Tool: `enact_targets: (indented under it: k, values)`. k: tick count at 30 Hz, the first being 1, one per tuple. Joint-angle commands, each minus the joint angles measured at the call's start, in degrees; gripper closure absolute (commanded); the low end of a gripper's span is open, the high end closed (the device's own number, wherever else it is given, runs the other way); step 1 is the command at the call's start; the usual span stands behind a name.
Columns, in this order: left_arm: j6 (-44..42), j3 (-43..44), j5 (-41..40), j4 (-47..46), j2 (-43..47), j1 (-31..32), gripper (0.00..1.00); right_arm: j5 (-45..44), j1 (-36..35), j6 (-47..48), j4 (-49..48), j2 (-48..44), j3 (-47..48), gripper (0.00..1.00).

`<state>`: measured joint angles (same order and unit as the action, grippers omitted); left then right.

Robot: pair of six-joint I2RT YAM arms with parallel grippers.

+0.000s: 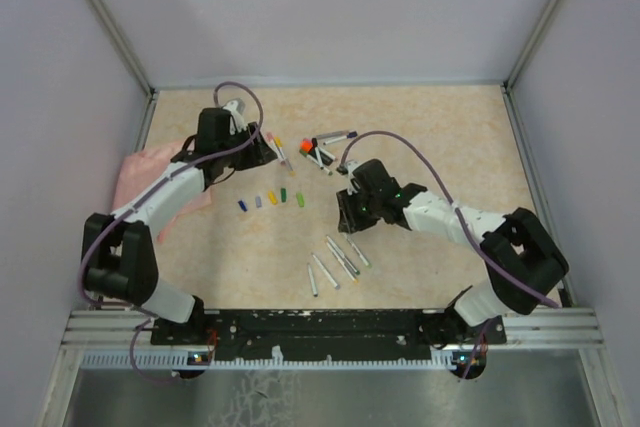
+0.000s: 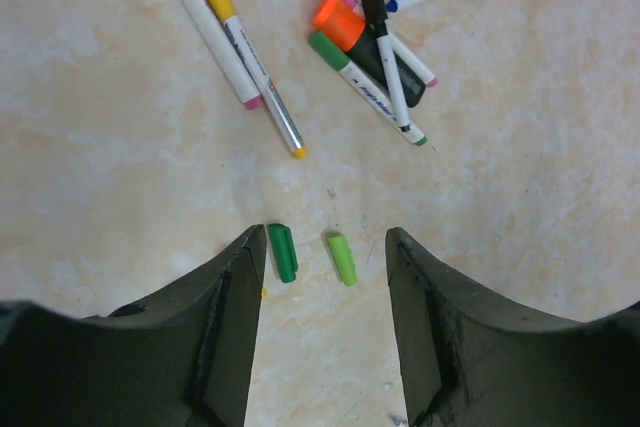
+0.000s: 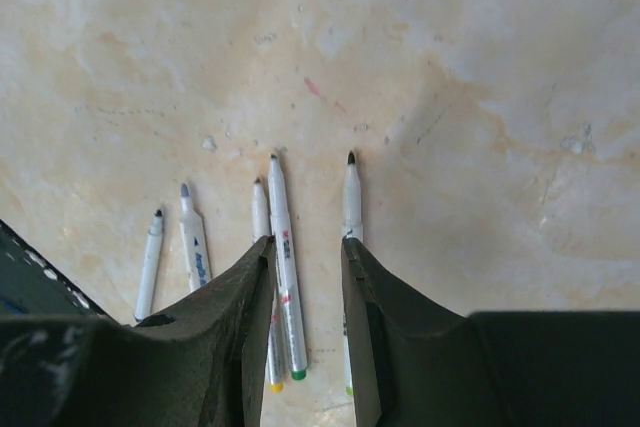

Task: Open the pen caps
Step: Place the pen at the center of the board, then pick up the pen from the center of the board.

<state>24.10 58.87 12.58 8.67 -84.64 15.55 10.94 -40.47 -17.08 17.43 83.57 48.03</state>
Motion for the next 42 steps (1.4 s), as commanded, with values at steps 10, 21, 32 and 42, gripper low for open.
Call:
enact_targets:
  k: [10,21,32,42]
  values:
    - [-2.8,24.3,-10.1,20.6,-22.8,-0.8,0.56,9.9,6.8,-0.9,-13.8,8.7,12.7,0.67]
    - [-2.0,38.4,-13.4,27.2,-35.2,-0.7,0.52,12.1,9.7,-1.6,-15.2,9.2,13.1,0.67]
    - [-2.7,44.0,-14.0,29.6,-39.6,-0.6,0.51,12.9,9.9,-3.3,-18.4,10.0,10.9,0.67]
    - [-2.2,49.6,-15.5,32.4,-44.8,-0.4,0.52,13.2,10.0,-3.3,-18.1,9.7,10.3,0.67]
